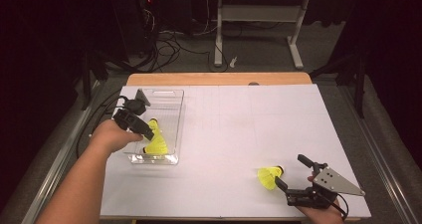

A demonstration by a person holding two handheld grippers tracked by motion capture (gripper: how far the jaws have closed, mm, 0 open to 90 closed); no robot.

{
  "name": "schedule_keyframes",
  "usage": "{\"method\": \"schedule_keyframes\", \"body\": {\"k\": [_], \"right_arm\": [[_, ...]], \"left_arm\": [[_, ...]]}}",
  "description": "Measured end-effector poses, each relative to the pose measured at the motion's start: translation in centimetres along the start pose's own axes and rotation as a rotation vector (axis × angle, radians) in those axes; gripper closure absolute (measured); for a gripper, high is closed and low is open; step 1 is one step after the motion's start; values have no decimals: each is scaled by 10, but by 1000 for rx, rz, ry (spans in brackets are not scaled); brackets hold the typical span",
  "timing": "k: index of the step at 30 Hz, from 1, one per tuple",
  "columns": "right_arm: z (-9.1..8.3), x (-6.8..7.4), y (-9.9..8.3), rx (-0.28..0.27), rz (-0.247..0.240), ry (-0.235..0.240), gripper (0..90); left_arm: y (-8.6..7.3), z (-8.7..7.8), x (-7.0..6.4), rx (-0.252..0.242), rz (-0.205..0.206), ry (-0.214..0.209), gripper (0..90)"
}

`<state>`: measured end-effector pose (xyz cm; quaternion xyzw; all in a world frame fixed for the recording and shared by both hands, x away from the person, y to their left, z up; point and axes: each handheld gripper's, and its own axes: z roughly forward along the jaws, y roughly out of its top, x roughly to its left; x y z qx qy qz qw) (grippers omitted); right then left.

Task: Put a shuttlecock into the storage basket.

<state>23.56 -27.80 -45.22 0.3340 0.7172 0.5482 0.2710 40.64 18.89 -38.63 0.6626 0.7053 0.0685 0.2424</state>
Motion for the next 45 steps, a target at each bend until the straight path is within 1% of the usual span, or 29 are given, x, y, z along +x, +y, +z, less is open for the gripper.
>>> {"method": "schedule_keyframes", "body": {"k": [3, 6, 9, 10, 13, 17, 25, 32, 33, 35, 38, 42, 45], "right_arm": [[0, 0, 0, 1, -1, 1, 12], [0, 1, 0, 2, 1, 0, 12], [0, 1, 0, 2, 1, 0, 12], [0, 1, 0, 2, 2, 0, 12], [0, 1, 0, 2, 2, -1, 12], [0, 1, 0, 2, 3, -1, 12], [0, 2, 0, 2, 0, 1, 12], [0, 3, 0, 4, 0, 0, 11], [0, 3, 0, 5, 1, 0, 12], [0, 3, 0, 5, 3, -1, 12], [0, 3, 0, 6, 2, -1, 12], [1, 2, -1, 10, 3, 0, 12], [2, 3, -1, 12, 0, 0, 12]], "left_arm": [[-2, -3, 1, 3, 8, -6, 406], [-4, -5, 0, 7, 9, 2, 384], [-7, -6, -1, 19, 26, 3, 363], [-8, -7, -2, 21, 23, 7, 359], [-9, -9, -4, 19, 23, 2, 338], [-13, -12, -7, 33, 35, -6, 300], [-20, -12, -19, 63, 50, -20, 205], [-29, -11, -31, 95, 88, -31, 117], [-30, -10, -32, 98, 90, -35, 98], [-31, -10, -35, 100, 80, -46, 68], [-34, -7, -38, 119, 92, -50, 22], [-36, -5, -42, 123, 97, -71, 8], [-37, -5, -46, 119, 94, -74, 8]]}}
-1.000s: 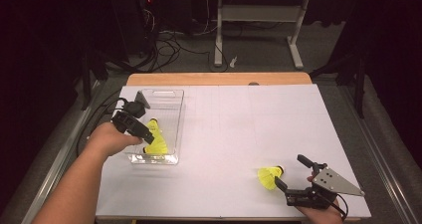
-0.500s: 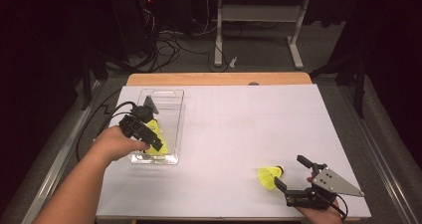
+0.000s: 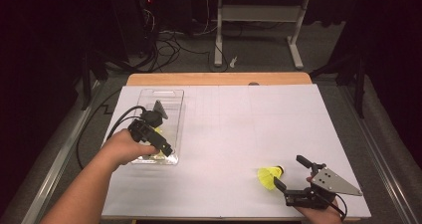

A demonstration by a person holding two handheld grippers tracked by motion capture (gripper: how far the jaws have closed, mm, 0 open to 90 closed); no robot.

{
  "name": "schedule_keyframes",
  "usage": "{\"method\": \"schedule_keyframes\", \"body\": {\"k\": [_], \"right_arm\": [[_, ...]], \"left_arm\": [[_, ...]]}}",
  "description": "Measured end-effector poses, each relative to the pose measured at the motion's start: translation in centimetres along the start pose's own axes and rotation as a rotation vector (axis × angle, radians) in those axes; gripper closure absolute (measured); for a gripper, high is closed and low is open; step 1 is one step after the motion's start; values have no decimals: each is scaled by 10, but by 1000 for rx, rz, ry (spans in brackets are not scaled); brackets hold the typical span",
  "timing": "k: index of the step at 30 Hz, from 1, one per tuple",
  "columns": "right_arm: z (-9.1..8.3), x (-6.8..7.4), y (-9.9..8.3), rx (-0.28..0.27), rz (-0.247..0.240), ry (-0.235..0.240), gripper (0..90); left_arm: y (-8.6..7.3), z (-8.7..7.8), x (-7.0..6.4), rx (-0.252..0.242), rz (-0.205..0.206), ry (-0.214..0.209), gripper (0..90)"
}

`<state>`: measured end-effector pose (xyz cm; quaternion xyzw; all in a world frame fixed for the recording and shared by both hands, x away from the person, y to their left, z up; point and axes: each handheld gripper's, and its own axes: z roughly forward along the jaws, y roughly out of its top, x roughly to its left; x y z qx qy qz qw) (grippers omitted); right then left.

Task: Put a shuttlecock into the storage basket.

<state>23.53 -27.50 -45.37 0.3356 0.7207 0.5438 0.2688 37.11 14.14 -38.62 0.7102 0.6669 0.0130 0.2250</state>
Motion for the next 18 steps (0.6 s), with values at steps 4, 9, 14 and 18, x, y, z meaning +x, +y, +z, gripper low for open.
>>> {"method": "schedule_keyframes", "body": {"k": [4, 9, 14, 18], "right_arm": [[1, 0, 0, 4, 0, 3, 13], [1, 1, 0, 10, 2, 2, 22], [2, 1, 0, 17, 6, 2, 60], [2, 1, 0, 28, 11, 19, 174]], "left_arm": [[-1, 1, -4, 0, 6, -9, 7], [-4, 0, -12, 7, 22, -23, 8], [-6, -1, -22, 15, 51, -27, 10], [-7, 0, -27, 19, 69, -24, 8]]}}
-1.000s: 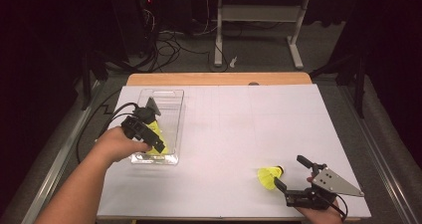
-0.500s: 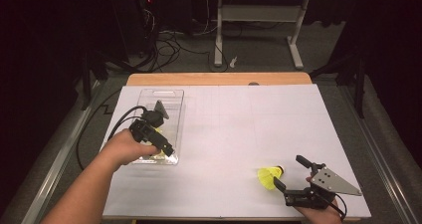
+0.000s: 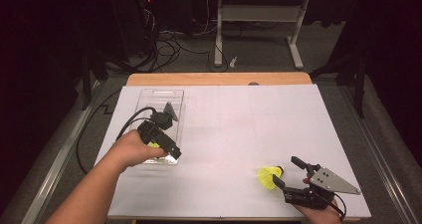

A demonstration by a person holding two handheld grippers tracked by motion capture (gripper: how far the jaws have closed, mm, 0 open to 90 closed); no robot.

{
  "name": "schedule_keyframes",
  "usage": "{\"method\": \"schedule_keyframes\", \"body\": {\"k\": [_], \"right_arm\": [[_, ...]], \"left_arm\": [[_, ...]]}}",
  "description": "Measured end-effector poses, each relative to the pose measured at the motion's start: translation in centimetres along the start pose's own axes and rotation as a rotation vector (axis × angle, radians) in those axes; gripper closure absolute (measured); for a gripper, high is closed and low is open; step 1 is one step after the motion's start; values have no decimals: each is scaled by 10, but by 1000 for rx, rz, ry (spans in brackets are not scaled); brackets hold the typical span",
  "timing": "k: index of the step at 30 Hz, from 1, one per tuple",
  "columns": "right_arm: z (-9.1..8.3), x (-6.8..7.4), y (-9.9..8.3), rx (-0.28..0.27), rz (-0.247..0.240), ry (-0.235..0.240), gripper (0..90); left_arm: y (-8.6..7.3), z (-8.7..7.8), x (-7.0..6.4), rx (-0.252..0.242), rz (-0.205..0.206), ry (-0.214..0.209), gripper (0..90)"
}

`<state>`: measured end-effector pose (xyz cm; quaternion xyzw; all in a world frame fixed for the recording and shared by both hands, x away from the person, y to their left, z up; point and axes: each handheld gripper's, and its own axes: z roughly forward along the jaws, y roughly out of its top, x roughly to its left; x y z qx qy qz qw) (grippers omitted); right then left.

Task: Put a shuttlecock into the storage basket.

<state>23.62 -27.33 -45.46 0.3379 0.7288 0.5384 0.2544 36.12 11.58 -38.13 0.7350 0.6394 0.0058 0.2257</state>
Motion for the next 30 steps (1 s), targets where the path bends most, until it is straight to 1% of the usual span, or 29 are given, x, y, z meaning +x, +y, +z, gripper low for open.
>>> {"method": "schedule_keyframes", "body": {"k": [4, 5, 9, 12, 15, 18, 21, 22, 24, 27, 29, 30], "right_arm": [[1, 1, 1, 12, 2, 29, 314], [2, 2, 2, 15, -3, 35, 334], [4, 5, 3, 31, -12, 54, 477], [6, 7, 3, 54, -27, 64, 558], [9, 10, 4, 70, -31, 72, 609], [12, 12, 4, 90, -42, 74, 631], [15, 15, 4, 117, -52, 63, 631], [16, 15, 3, 126, -55, 58, 631], [17, 15, 3, 131, -64, 44, 622], [17, 15, 2, 139, -55, 44, 608], [17, 15, 1, 146, -58, 42, 604], [17, 15, 0, 149, -56, 41, 596]], "left_arm": [[0, 1, -4, 2, 6, -2, 8], [0, 1, -5, -1, 2, -5, 8], [-1, 1, -9, 8, 13, -6, 9], [-1, 2, -10, 7, 15, -4, 8], [-1, 2, -10, 6, 13, -3, 8], [-2, 3, -11, 5, 12, -3, 8], [-2, 4, -12, 9, 19, -4, 8], [-2, 4, -12, 7, 15, -5, 8], [-3, 5, -13, 11, 23, -8, 8], [-4, 7, -16, 16, 24, -14, 8], [-4, 9, -17, 16, 22, -16, 8], [-4, 9, -18, 20, 28, -15, 8]]}}
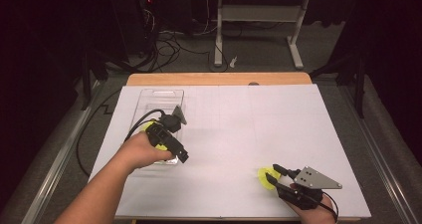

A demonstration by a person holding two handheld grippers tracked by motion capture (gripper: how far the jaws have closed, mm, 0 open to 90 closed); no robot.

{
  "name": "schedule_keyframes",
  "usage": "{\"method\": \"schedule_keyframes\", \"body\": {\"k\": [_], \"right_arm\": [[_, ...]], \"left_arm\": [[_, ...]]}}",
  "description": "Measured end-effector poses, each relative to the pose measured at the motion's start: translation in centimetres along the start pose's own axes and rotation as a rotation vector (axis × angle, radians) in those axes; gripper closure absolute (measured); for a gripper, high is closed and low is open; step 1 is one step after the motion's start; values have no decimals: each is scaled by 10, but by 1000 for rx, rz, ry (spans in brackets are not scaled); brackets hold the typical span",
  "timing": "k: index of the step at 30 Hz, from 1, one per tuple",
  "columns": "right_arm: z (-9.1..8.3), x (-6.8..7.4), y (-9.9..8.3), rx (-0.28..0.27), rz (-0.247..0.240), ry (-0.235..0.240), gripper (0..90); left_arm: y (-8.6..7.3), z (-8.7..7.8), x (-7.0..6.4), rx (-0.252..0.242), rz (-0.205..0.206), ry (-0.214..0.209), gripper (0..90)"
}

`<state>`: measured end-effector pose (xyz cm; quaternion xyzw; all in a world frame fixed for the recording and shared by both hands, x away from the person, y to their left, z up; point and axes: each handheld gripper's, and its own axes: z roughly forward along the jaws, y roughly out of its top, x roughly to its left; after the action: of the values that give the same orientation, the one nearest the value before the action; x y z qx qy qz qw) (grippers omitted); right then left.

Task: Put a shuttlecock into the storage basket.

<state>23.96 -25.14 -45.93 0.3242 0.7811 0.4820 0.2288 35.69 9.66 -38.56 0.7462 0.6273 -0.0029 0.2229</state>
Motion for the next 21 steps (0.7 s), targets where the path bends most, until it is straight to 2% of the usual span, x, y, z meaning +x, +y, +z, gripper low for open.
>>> {"method": "schedule_keyframes", "body": {"k": [6, 14, 21], "right_arm": [[1, -1, -1, 11, 2, 2, 591], [3, -1, 0, -1, 6, 6, 587], [3, -3, -2, 15, 12, -3, 592]], "left_arm": [[-1, 1, -2, 1, 0, -1, 8], [-3, -2, -5, -3, -5, -9, 8], [-1, -3, -5, -5, -8, -9, 8]]}}
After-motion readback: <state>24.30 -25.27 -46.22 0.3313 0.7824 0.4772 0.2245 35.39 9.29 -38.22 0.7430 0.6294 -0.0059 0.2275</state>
